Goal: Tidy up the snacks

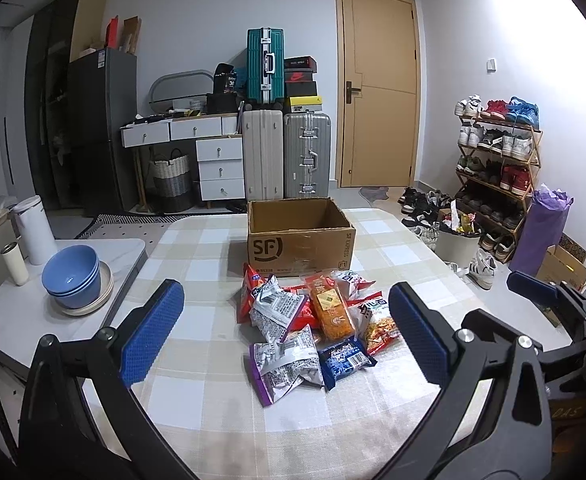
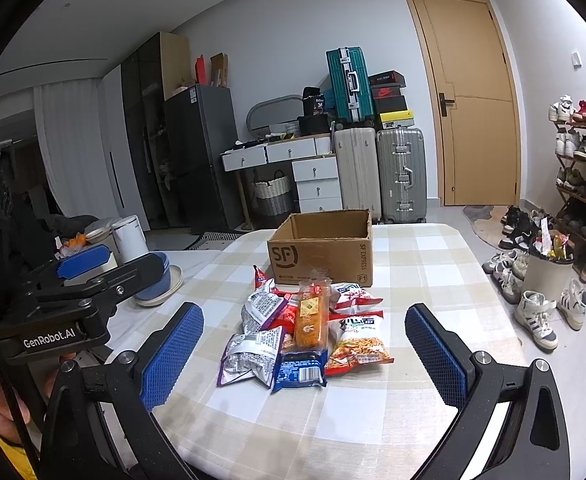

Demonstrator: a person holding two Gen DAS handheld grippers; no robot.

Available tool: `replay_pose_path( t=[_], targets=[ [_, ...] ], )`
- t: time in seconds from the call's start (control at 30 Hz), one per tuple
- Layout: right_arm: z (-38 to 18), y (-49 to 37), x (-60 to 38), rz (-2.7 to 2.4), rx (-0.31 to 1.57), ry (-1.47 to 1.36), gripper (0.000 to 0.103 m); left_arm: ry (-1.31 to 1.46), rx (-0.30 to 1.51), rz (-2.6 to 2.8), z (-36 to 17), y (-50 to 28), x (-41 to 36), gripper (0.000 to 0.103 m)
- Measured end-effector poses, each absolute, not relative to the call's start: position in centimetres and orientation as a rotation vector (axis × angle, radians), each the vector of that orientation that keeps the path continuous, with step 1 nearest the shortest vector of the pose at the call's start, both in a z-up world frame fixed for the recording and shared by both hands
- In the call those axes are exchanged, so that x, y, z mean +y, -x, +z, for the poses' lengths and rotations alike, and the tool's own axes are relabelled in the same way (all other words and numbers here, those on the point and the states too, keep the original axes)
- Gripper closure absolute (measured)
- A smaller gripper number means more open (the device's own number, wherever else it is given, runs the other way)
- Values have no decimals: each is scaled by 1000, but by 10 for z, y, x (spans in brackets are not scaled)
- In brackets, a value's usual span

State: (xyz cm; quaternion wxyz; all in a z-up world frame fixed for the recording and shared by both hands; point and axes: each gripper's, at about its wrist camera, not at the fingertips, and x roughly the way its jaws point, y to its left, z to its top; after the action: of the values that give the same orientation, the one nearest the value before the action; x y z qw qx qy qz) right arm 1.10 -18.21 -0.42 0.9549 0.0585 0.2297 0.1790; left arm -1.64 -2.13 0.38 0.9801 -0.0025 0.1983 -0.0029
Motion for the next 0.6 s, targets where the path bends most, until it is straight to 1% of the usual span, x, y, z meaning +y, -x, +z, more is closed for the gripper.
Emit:
replay_pose_path(
  t=[0.6],
  targets=[
    [-3,-14,-187,336,464,-119,0,3,406,1,-1,16,-23,1]
  ],
)
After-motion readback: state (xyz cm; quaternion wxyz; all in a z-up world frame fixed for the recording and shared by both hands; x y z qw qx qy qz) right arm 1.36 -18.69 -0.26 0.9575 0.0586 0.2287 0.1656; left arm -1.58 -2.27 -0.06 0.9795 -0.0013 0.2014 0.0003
